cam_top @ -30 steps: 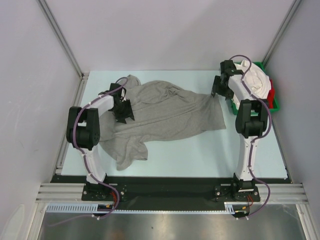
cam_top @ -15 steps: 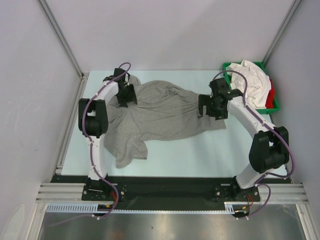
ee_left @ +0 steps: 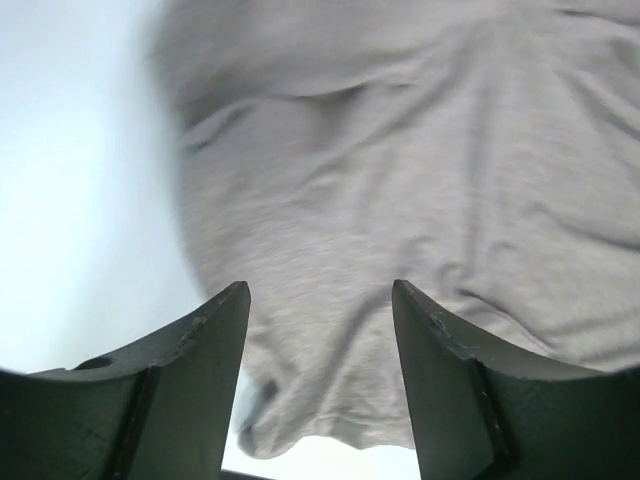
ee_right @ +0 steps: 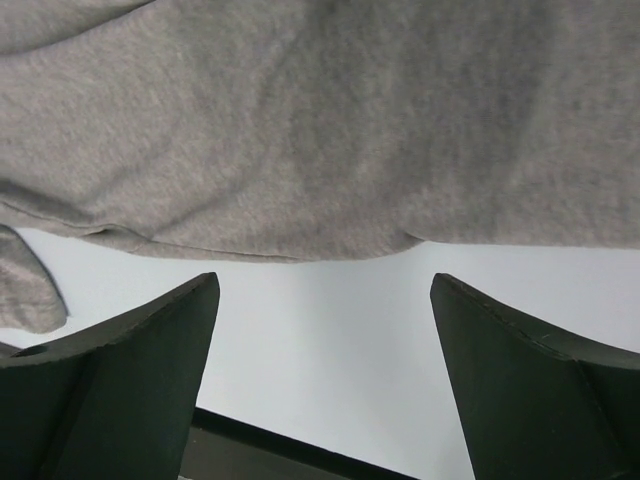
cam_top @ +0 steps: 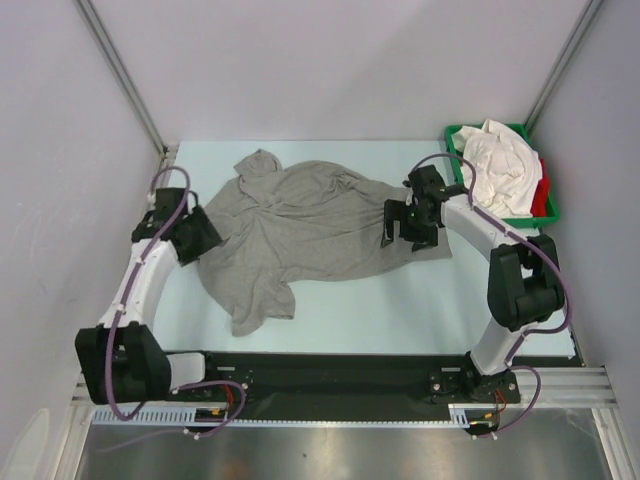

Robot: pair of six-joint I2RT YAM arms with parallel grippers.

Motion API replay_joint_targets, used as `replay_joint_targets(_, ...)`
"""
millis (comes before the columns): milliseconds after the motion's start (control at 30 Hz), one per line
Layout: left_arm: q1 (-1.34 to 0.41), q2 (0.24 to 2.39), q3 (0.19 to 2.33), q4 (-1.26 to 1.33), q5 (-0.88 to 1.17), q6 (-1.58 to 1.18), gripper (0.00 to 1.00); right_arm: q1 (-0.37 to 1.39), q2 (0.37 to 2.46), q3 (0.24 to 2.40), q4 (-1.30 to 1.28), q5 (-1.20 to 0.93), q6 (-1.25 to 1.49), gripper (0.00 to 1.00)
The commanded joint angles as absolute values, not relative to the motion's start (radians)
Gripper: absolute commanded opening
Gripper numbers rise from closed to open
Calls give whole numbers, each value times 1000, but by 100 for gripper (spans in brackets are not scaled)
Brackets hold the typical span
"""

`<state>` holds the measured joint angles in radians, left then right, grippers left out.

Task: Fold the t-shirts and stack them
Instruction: Flatten the tshirt out

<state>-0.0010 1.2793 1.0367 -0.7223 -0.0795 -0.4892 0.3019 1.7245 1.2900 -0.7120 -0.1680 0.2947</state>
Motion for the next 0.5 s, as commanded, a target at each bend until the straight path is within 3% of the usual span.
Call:
replay_joint_targets(0,150,1319,937,-655,73,-508,72,313,1729,1279,-676,-248,316,93)
replay_joint_targets(167,179,1475,1025,-646,58,-413,77,302,1692,1230,-673,-265,301,92)
replay_joint_targets(300,187,1641,1077,-635,89,-391,76,279,1671,1186,-657,-298,313,92)
replay_joint_targets(367,189,1715,1091,-624,110,-384,67,265,1664,1180,-666,-304,314,92)
replay_joint_targets(400,189,1735,1113,-614,112,-380,50,264,1663,1178,-667,-301,313,92)
replay_joint_targets(467,187,1750,1149,-612,101,-380,34,261,1655,1170,-667,-284,307,92)
